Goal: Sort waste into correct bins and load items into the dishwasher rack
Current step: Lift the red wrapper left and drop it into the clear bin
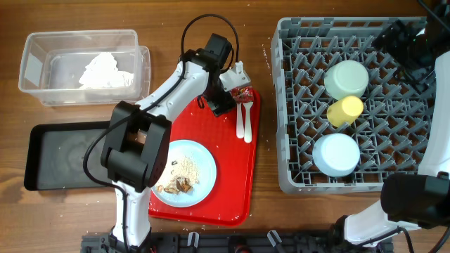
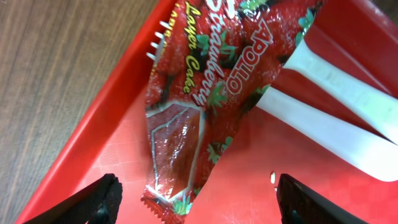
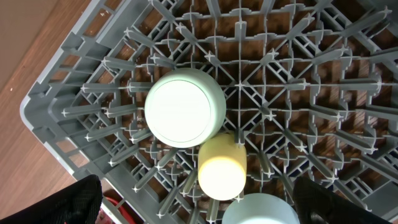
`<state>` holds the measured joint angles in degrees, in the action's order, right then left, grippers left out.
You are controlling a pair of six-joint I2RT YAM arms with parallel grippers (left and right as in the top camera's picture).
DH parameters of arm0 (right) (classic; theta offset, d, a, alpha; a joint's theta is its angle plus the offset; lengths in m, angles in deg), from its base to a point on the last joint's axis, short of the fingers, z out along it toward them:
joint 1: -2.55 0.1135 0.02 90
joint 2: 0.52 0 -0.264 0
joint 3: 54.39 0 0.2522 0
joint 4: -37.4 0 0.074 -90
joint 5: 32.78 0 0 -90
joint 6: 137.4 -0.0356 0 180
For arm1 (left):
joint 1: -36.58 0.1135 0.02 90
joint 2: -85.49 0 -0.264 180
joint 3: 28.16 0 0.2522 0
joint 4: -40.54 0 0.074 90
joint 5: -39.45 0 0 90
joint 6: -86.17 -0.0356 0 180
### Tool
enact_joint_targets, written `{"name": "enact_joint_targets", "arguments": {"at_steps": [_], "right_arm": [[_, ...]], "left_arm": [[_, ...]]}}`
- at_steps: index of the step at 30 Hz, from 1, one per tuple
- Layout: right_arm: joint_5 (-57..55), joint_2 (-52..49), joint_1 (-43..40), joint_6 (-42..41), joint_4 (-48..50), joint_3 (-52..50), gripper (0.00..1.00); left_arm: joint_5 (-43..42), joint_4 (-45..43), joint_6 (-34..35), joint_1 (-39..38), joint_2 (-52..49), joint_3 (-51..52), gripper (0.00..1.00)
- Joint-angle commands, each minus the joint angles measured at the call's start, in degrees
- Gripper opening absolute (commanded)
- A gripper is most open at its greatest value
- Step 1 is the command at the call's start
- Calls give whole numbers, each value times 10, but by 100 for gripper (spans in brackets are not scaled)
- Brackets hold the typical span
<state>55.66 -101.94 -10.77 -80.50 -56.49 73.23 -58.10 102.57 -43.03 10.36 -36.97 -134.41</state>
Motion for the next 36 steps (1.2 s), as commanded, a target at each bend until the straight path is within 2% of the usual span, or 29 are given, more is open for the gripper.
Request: {"name": "enact_joint_targets", "arguments": {"at_steps": [1,3,6,8,11,15,17,22,30,35,36], "right_arm": [[-10,5,0,5,-1,10,100],[-10,5,0,5,0,10,100],[-10,5,0,5,-1,10,100],[-10,5,0,5,-1,10,100],[-10,5,0,5,0,10,100],[-10,5,0,5,0,10,100],[-10,5,0,5,0,10,100],[-10,5,0,5,0,10,100],[-10,5,0,5,0,10,100],[-10,5,0,5,-1,10,100],[-10,5,0,5,0,10,100]], "left_arm": [[-14,-9,-18,-3,-24,14,79],[-14,-19,-18,-3,-30,14,75],[-14,-38,-17,-3,-39,15,79],[-14,-44,-17,-3,-39,15,73],[-14,-46,-17,-3,-39,15,49],[-14,-45,-17,-3,-39,15,30],[-14,-45,-3,-3,-39,15,4],[-14,-11,27,-4,-16,14,4],[-14,-22,146,6,116,13,4],[-14,-117,311,82,208,13,4],[-14,-149,372,115,215,13,4]]}}
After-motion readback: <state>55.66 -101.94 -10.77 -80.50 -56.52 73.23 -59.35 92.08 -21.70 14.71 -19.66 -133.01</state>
